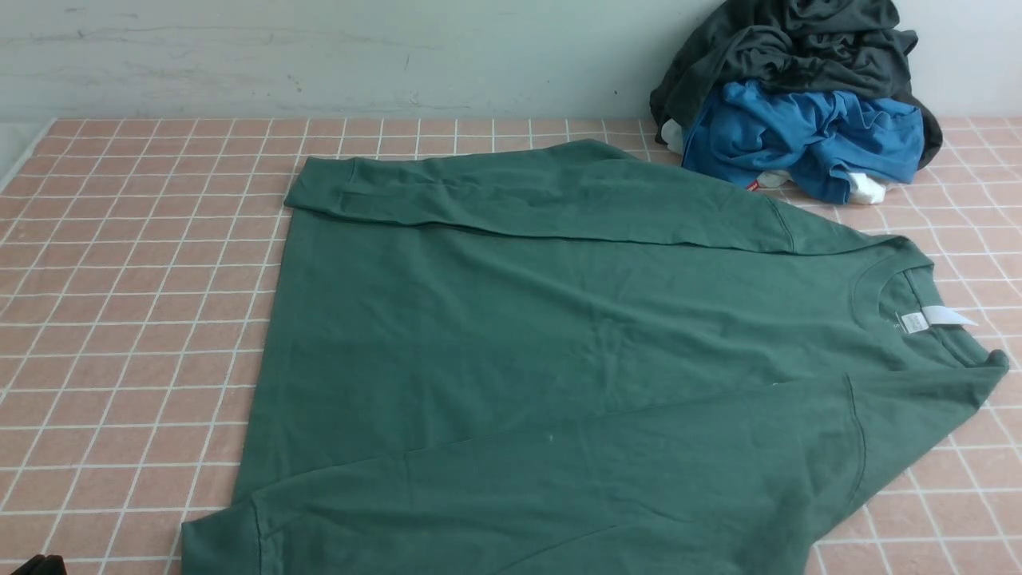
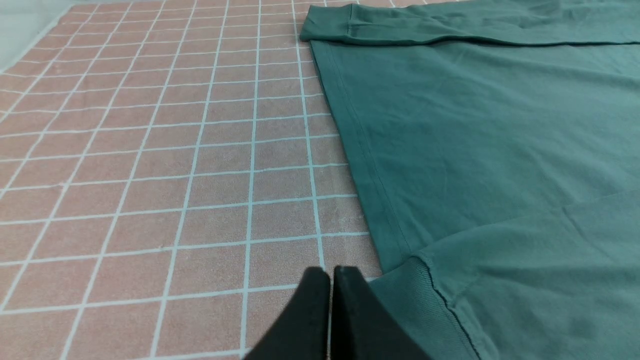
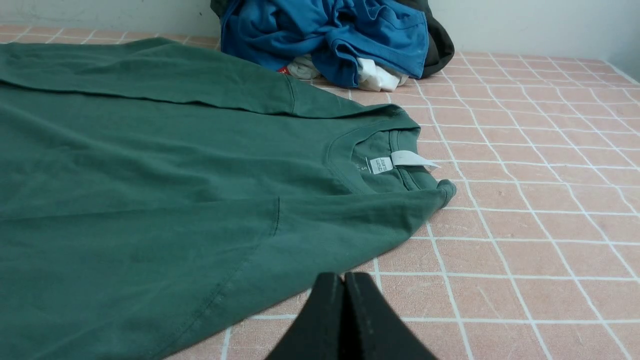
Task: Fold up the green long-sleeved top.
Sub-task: Use the left arm to clamp the cuff closest to it, then use the left arm to drag and place the cuff at the centered position on the left edge of the fabric, then use the left arm to clamp the cuff farthest from it
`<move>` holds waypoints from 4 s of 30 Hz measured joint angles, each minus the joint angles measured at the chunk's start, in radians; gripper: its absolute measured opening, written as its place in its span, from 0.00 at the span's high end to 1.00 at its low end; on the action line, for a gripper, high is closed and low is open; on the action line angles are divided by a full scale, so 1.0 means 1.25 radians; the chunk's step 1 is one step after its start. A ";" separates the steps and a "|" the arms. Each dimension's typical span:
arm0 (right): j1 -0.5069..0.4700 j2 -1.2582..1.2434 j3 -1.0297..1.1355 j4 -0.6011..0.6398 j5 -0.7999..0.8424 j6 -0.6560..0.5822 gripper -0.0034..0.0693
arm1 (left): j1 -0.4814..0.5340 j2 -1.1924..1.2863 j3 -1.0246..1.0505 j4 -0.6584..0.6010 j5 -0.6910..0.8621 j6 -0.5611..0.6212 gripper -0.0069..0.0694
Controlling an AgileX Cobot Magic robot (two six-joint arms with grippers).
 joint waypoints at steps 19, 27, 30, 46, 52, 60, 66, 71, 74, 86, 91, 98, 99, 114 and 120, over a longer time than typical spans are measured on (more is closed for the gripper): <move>0.000 0.000 0.005 -0.010 -0.069 0.000 0.97 | 0.000 0.000 0.007 0.015 -0.124 0.000 0.91; 0.000 0.000 0.008 -0.010 -0.557 0.066 0.97 | 0.000 0.000 0.007 0.015 -0.522 0.000 0.91; 0.000 0.000 0.008 0.000 -0.763 0.129 0.97 | 0.000 0.000 0.007 0.015 -0.684 -0.013 0.91; 0.000 0.306 -0.406 -0.328 -0.332 0.362 0.97 | 0.000 0.340 -0.518 0.296 -0.178 -0.256 0.91; 0.028 0.539 -0.418 -0.323 -0.074 0.426 0.97 | 0.000 0.587 -0.526 0.154 0.141 -0.289 0.91; 0.224 0.758 -0.419 -0.057 0.186 0.131 0.97 | 0.000 0.893 -0.526 -0.060 0.321 -0.091 0.86; 0.313 0.915 -0.419 0.113 0.201 -0.101 0.97 | 0.000 1.077 -0.529 -0.099 0.230 -0.043 0.57; 0.321 0.936 -0.421 0.207 0.163 -0.188 0.97 | 0.000 1.184 -0.529 -0.099 0.156 -0.043 0.46; 0.321 0.935 -0.421 0.238 0.160 -0.214 0.97 | 0.000 1.230 -0.531 -0.100 0.132 -0.043 0.53; 0.321 0.935 -0.421 0.247 0.153 -0.230 0.97 | -0.005 1.168 -0.618 -0.118 0.187 -0.035 0.87; 0.321 0.935 -0.421 0.224 0.145 -0.245 0.97 | -0.030 1.089 -0.719 -0.117 0.195 0.019 0.87; 0.321 0.935 -0.421 0.193 0.130 -0.246 0.97 | -0.031 1.186 -0.907 -0.110 0.176 0.071 0.87; 0.321 0.935 -0.421 0.192 0.130 -0.246 0.97 | -0.030 1.213 -0.920 -0.107 0.178 0.071 0.87; 0.321 0.935 -0.421 0.190 0.109 -0.246 0.97 | 0.024 1.763 -1.536 -0.080 0.354 0.023 0.44; 0.321 0.935 -0.421 0.190 0.105 -0.246 0.97 | 0.041 1.962 -1.820 -0.080 0.359 -0.056 0.28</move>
